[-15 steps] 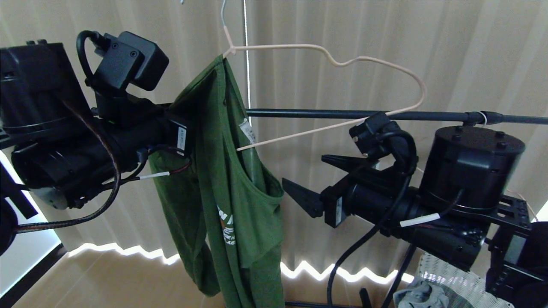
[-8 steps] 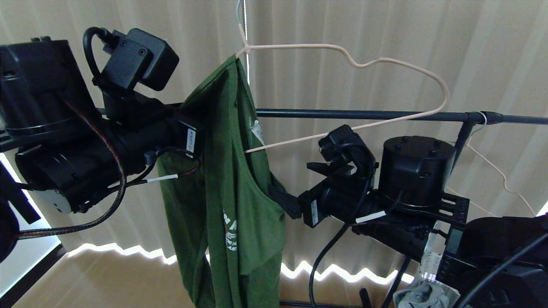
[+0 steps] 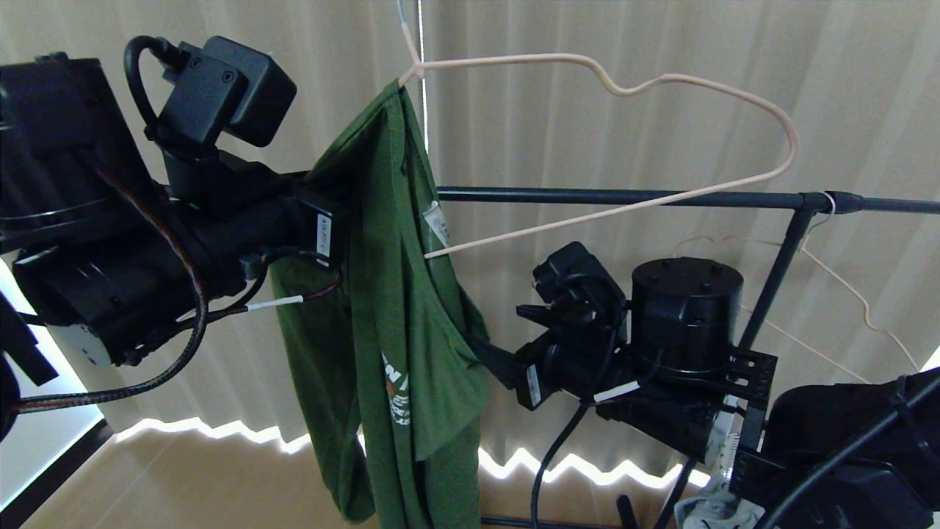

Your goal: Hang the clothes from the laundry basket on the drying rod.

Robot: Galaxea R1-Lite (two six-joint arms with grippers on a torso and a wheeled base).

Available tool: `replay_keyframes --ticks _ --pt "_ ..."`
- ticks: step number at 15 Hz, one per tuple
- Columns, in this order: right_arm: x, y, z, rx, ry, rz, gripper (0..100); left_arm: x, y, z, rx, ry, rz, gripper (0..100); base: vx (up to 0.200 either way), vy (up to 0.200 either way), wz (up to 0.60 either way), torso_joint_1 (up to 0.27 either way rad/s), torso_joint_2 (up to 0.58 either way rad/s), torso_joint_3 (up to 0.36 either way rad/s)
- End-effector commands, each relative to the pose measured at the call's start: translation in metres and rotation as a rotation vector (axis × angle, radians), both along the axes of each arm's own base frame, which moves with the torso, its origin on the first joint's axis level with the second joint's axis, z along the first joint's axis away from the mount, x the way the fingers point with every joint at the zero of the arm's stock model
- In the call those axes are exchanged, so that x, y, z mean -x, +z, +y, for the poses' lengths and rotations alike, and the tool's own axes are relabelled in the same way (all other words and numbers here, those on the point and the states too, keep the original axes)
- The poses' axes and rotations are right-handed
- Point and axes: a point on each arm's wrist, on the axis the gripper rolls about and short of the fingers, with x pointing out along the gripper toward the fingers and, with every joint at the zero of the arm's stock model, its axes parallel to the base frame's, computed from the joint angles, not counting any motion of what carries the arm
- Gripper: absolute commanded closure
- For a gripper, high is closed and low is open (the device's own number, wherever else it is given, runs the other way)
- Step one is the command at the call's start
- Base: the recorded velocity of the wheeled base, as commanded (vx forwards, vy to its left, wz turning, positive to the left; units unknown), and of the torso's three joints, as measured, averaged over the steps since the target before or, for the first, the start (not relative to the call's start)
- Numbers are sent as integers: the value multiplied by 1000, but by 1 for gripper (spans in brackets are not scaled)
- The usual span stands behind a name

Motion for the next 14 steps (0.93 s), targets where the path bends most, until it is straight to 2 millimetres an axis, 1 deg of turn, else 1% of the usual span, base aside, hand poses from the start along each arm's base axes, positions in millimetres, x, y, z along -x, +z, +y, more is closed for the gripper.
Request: replay_keyframes --ticks 1,5,8,9,11,13,14 --pt "3 -1 -3 5 0 4 100 2 2 2 4 3 -8 100 0 0 0 0 0 0" --pt "10 1 -14 11 -11 7 100 2 3 3 7 9 -12 100 0 0 0 0 0 0" --pt "10 7 -32 7 -59 0 100 -1 0 11 -11 42 -6 100 0 0 0 0 0 0" --pt "8 13 -48 -1 -103 -11 100 -2 -8 17 -44 63 13 100 0 0 0 0 0 0" --pt "0 24 -70 -25 -179 -41 100 -1 -20 32 -168 112 18 100 0 0 0 0 0 0" --pt "-6 32 -87 -38 -238 -64 100 3 -28 38 -247 125 23 100 0 0 0 0 0 0" --pt "-7 34 -91 -42 -252 -70 100 4 -31 41 -267 133 28 100 0 0 0 0 0 0"
